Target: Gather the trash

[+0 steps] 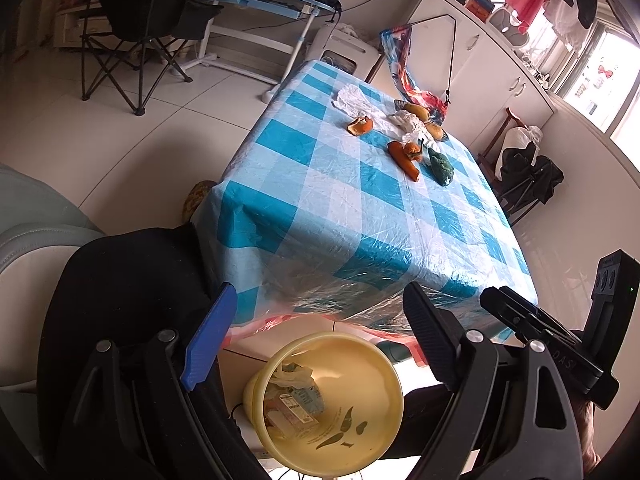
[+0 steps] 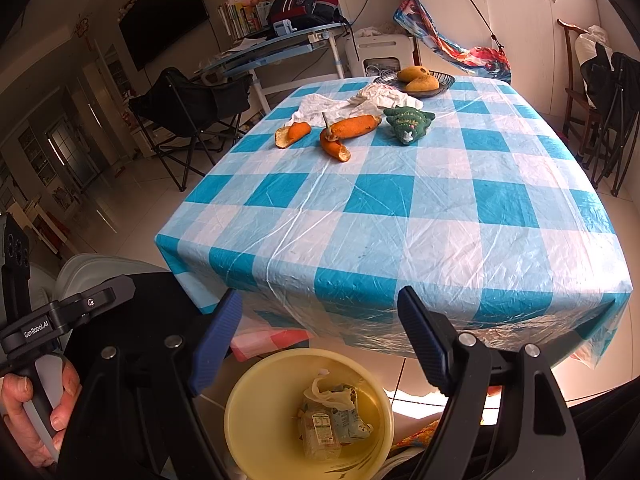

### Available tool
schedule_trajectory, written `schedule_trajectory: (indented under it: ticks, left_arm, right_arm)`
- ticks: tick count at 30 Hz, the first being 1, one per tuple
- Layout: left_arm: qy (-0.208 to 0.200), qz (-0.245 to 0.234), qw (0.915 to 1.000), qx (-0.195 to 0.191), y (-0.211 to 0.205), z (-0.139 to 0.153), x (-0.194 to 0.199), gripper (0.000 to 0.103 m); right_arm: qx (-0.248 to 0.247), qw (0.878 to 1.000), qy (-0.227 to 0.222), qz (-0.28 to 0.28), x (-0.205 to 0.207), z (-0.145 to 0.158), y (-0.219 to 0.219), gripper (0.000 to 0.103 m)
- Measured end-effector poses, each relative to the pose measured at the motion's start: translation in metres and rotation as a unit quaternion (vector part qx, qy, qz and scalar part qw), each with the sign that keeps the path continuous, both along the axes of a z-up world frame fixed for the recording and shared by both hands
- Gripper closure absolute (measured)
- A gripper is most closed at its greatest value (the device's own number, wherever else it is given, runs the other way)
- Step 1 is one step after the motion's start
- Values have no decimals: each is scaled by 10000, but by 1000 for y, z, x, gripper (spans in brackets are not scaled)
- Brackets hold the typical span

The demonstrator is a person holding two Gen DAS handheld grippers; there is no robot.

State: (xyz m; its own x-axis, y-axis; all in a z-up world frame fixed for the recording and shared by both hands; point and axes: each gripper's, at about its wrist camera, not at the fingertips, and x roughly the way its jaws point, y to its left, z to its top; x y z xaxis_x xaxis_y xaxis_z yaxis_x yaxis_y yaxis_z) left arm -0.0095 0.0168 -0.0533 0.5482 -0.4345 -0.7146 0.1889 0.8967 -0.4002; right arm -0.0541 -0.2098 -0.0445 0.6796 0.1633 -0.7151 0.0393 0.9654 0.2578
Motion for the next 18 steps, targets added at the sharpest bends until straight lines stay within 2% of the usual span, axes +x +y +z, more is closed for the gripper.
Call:
schedule_trajectory:
  ticks: [18]
  left_arm:
    - [-38,50,10000,-51,1,0,0,21]
  right_arm:
    - [10,10000,-27,-19,0,2,-1,26]
